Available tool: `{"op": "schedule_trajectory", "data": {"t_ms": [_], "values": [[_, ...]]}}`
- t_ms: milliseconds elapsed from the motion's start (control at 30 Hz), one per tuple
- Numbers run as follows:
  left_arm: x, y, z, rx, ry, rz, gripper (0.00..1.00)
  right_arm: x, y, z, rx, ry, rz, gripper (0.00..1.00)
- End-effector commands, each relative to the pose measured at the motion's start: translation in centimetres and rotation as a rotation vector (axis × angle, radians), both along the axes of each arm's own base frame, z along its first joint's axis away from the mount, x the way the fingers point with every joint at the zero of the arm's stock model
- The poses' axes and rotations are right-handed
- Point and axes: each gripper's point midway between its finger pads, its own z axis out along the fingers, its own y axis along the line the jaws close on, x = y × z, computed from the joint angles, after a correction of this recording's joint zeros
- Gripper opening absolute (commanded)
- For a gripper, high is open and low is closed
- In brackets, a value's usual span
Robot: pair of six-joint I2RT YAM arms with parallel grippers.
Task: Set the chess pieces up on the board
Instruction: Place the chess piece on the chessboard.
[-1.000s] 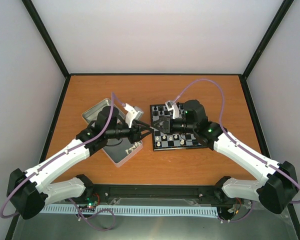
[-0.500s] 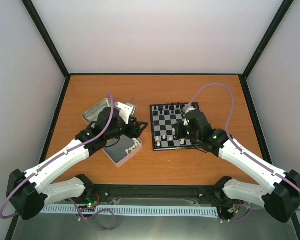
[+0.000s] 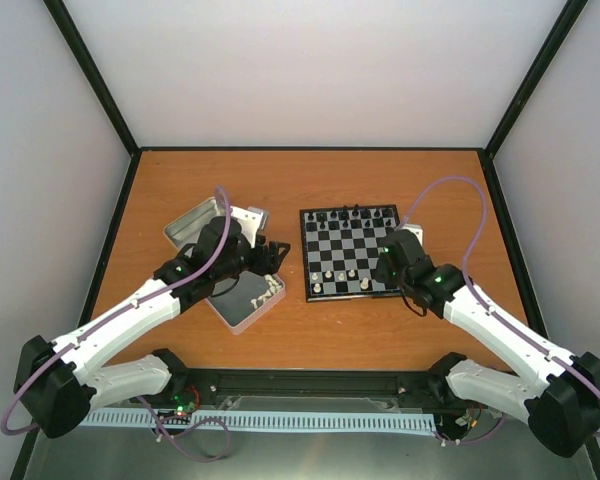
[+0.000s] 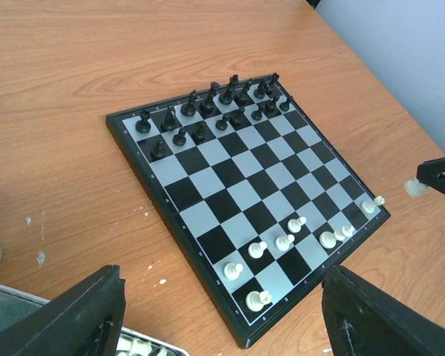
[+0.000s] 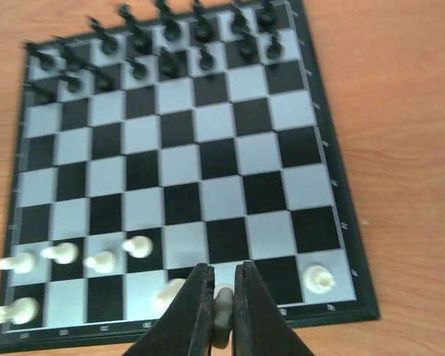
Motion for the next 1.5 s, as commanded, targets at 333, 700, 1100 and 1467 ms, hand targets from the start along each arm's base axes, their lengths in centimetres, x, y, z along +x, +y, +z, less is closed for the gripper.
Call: {"op": "schedule_trajectory", "data": {"t_ms": [333,700,1100,1467], "values": [[0.1,0.2,-0.8,0.004,0.031,0.019,0.74,-0.5,-2.2,-7.2,0.088,0.174,-0.103,0.03],[0.2,0.1,-0.9,0.008,0.036,0.022,0.74,0.3,-2.4,-9.4,0.04,0.198,-0.114,0.03],[0.4,0.1,-1.2,0.018,0.041,0.02,0.74,0.6,-3.1,-10.5,-0.008,0.214,-0.144,0.09],[0.6,0.5,-1.1,0.032,0.045,0.048,0.74,1.4,-2.3,-8.5,0.041,0.174,-0.132,0.34]]}}
